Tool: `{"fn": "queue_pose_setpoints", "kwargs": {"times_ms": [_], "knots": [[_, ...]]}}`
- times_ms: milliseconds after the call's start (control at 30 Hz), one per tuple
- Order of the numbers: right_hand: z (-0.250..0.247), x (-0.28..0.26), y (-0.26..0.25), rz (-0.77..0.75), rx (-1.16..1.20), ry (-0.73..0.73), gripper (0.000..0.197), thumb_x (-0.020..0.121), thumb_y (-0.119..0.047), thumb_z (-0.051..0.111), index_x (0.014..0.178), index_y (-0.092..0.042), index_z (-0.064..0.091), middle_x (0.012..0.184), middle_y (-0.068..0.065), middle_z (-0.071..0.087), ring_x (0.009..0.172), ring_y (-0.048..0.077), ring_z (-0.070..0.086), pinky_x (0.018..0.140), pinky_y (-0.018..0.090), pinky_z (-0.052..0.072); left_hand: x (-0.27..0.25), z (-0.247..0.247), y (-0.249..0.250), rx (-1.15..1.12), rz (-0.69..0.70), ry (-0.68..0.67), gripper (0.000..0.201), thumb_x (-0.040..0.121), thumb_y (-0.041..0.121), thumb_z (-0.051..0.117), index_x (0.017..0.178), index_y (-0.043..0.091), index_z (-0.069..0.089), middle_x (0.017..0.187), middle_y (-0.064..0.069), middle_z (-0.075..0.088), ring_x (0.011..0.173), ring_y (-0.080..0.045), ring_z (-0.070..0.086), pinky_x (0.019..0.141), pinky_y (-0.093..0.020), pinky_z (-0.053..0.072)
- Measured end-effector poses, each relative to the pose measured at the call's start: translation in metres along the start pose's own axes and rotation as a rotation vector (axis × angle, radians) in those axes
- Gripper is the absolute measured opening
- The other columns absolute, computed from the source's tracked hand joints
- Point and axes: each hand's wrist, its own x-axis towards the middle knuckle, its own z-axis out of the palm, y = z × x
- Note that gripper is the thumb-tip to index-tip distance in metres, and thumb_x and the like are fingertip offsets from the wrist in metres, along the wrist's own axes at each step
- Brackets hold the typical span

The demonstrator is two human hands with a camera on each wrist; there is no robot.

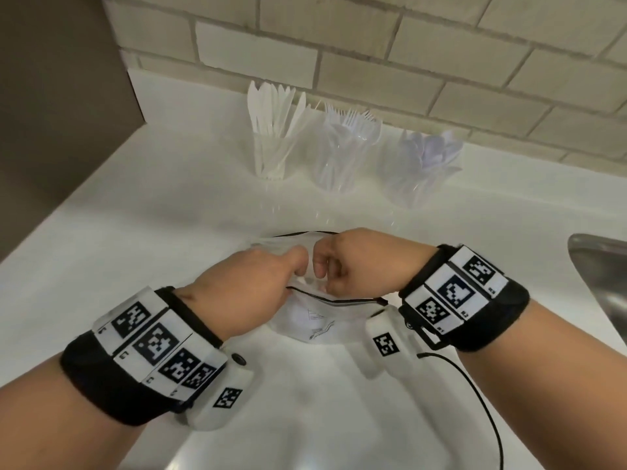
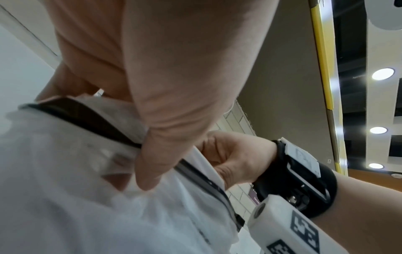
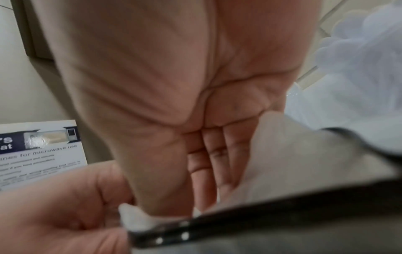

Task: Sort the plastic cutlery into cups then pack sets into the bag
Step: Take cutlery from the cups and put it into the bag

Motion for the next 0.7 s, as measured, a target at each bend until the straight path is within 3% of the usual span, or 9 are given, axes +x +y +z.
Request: {"fn": "queue_pose_setpoints", "kwargs": {"times_ms": [100, 233, 333, 400, 500, 533, 600, 700], "knots": [[0.008, -0.001, 0.002, 0.024, -0.045, -0.022, 0.032, 0.077, -0.034, 0.070, 0.105, -0.025, 0.058, 0.087, -0.011, 0.059, 0.074, 0.012, 0.053, 0.066, 0.025, 0.043, -0.003, 0.000, -0.001, -0.027, 0.045, -0.043, 0.024, 0.088, 0.029, 0.053, 0.105, 0.036, 0.039, 0.089, 0.006, 0.058, 0.086, -0.019, 0.054, 0.071, -0.031, 0.044], [0.021, 0.001, 0.003, 0.061, -0.071, -0.063, 0.073, 0.068, -0.046, 0.077, 0.131, -0.026, 0.045, 0.111, -0.006, 0.051, 0.088, 0.014, 0.055, 0.076, 0.028, 0.048, -0.006, -0.006, -0.003, -0.054, 0.026, -0.199, 0.043, 0.070, 0.052, 0.070, 0.100, 0.042, 0.041, 0.100, 0.011, 0.054, 0.098, -0.014, 0.055, 0.081, -0.035, 0.050], [0.025, 0.005, 0.004, 0.117, -0.035, -0.021, 0.088, 0.066, -0.049, 0.080, 0.138, -0.019, 0.039, 0.121, -0.001, 0.049, 0.104, 0.019, 0.056, 0.085, 0.029, 0.049, -0.008, -0.011, -0.005, 0.014, 0.043, -0.315, 0.046, 0.069, 0.050, 0.072, 0.110, 0.041, 0.053, 0.116, 0.011, 0.047, 0.128, -0.017, 0.040, 0.092, -0.037, 0.047], [0.025, 0.007, 0.005, 0.130, -0.058, -0.027, 0.081, 0.070, -0.050, 0.078, 0.134, -0.014, 0.044, 0.121, 0.002, 0.054, 0.104, 0.021, 0.056, 0.086, 0.031, 0.049, -0.011, -0.013, -0.008, 0.056, 0.083, -0.383, 0.050, 0.073, 0.047, 0.072, 0.119, 0.039, 0.055, 0.135, 0.011, 0.039, 0.143, -0.013, 0.015, 0.102, -0.035, 0.040], [0.023, 0.007, 0.005, 0.117, -0.101, -0.082, 0.057, 0.080, -0.046, 0.071, 0.122, -0.012, 0.052, 0.106, 0.000, 0.055, 0.091, 0.018, 0.050, 0.073, 0.026, 0.039, -0.016, -0.014, -0.012, 0.081, 0.109, -0.463, 0.054, 0.075, 0.051, 0.069, 0.126, 0.042, 0.053, 0.153, 0.014, 0.017, 0.143, -0.003, -0.018, 0.112, -0.032, 0.028], [0.021, 0.007, 0.004, 0.114, -0.106, -0.097, 0.052, 0.083, -0.044, 0.069, 0.121, -0.012, 0.053, 0.101, -0.002, 0.051, 0.091, 0.017, 0.049, 0.073, 0.025, 0.036, -0.017, -0.014, -0.012, 0.081, 0.103, -0.481, 0.054, 0.076, 0.053, 0.067, 0.127, 0.044, 0.052, 0.156, 0.014, 0.010, 0.142, -0.003, -0.022, 0.114, -0.031, 0.025], [0.020, 0.009, 0.002, 0.113, -0.099, -0.103, 0.045, 0.088, -0.041, 0.062, 0.123, -0.014, 0.054, 0.104, -0.002, 0.052, 0.098, 0.020, 0.054, 0.079, 0.028, 0.041, -0.019, -0.011, -0.012, 0.081, 0.085, -0.505, 0.053, 0.077, 0.056, 0.064, 0.128, 0.047, 0.051, 0.157, 0.015, 0.001, 0.141, -0.005, -0.027, 0.116, -0.033, 0.020], [0.021, 0.015, -0.004, 0.109, -0.091, -0.077, 0.034, 0.098, -0.040, 0.045, 0.114, -0.013, 0.059, 0.099, 0.002, 0.056, 0.101, 0.026, 0.057, 0.088, 0.037, 0.046, -0.018, -0.006, -0.013, 0.094, 0.068, -0.523, 0.051, 0.078, 0.059, 0.061, 0.127, 0.049, 0.051, 0.157, 0.014, -0.001, 0.140, -0.008, -0.029, 0.117, -0.037, 0.018]]}}
